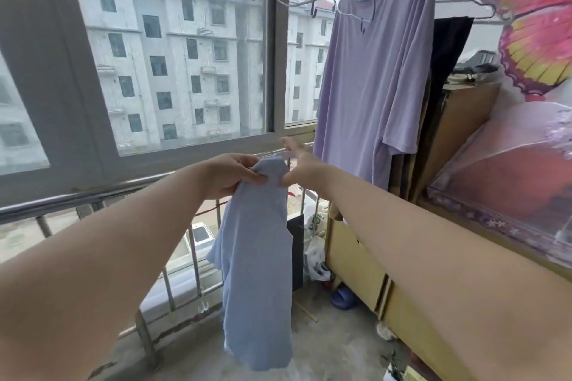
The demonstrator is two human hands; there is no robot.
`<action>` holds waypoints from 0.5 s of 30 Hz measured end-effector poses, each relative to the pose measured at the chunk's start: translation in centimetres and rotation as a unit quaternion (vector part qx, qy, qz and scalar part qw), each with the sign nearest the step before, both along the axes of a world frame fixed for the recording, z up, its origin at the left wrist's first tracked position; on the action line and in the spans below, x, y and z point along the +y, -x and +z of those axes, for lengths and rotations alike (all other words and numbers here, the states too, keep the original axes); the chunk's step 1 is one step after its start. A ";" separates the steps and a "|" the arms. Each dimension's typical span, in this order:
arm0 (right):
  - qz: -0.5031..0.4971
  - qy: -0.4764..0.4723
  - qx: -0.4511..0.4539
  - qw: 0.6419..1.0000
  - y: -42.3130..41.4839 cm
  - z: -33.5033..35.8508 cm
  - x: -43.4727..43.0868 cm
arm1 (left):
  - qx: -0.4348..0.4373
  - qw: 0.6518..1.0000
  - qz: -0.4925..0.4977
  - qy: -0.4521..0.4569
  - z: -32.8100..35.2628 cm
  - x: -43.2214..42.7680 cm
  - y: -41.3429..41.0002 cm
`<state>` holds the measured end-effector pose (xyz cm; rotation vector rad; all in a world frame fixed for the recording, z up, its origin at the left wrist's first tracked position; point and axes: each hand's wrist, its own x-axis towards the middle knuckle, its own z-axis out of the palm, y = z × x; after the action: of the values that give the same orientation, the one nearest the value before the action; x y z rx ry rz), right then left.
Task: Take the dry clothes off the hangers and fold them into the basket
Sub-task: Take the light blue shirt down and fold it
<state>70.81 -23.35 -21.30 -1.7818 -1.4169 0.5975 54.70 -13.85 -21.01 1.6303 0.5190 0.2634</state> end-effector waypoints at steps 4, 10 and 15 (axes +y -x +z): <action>0.069 -0.016 0.010 0.997 -0.2 -0.4 0.1 | -0.023 0.999 -0.033 -0.024 0.7 -1.0 -0.3; 0.057 -0.007 -0.262 0.963 -0.4 0.5 0.6 | -0.075 0.990 0.079 -0.092 -1.4 -0.3 -0.7; 0.080 -0.069 -0.242 0.964 -0.2 3.4 -0.2 | 0.045 0.984 0.045 -0.166 -4.1 -0.7 -0.3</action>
<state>70.97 -23.52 -17.89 -1.7826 -1.8946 0.1315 55.02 -14.52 -25.09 1.9513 0.6441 0.3587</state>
